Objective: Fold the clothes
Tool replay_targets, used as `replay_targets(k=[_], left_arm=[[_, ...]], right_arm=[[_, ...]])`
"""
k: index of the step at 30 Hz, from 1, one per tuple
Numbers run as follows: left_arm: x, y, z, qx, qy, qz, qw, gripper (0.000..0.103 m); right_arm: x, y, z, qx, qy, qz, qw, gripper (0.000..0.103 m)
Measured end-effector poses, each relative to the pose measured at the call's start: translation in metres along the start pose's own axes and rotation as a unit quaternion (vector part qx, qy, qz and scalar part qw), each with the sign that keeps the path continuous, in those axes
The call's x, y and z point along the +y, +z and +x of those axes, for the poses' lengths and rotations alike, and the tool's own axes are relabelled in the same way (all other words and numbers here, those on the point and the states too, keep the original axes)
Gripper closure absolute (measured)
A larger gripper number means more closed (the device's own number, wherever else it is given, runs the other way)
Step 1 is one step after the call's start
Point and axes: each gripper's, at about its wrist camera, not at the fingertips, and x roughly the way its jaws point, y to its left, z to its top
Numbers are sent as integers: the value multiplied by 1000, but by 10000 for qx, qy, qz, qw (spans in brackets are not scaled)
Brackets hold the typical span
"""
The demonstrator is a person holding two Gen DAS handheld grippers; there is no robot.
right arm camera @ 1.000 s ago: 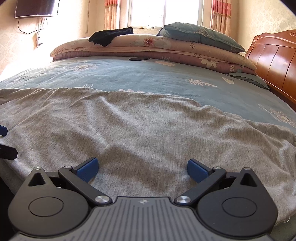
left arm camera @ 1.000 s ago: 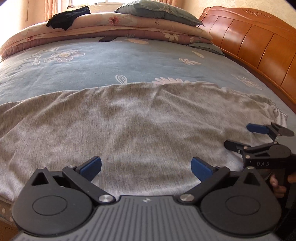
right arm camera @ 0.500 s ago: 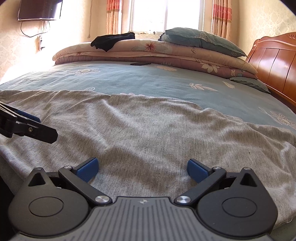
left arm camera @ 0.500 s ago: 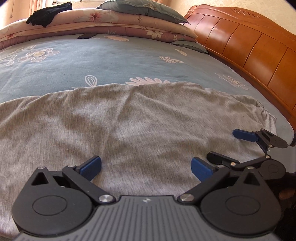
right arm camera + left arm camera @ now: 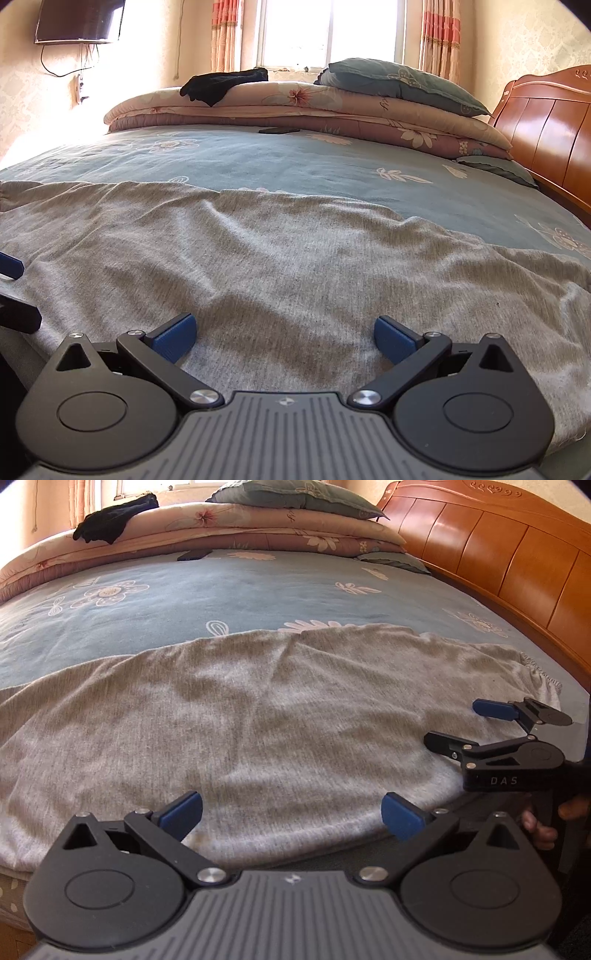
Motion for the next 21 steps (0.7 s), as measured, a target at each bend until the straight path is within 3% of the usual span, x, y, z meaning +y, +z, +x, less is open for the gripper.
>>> replay_targets(k=[4, 7, 10, 14, 21], left_arm=[[45, 8, -9, -392, 626, -471, 9962, 1], [84, 6, -5, -343, 1115, -985, 9883, 1], [109, -10, -5, -177, 1271, -1481, 9806, 1], [106, -26, -16, -205, 1283, -1231, 9838, 1], [130, 9, -16, -548, 1380, -1198, 9816, 1]], right_arm=[[1, -1, 0, -43, -12, -2, 10000, 0], [1, -2, -1, -55, -23, 1, 10000, 0], [1, -2, -1, -82, -28, -1, 10000, 0], [2, -3, 0, -117, -45, 8, 9999, 0], [2, -4, -1, -148, -62, 14, 9999, 0]])
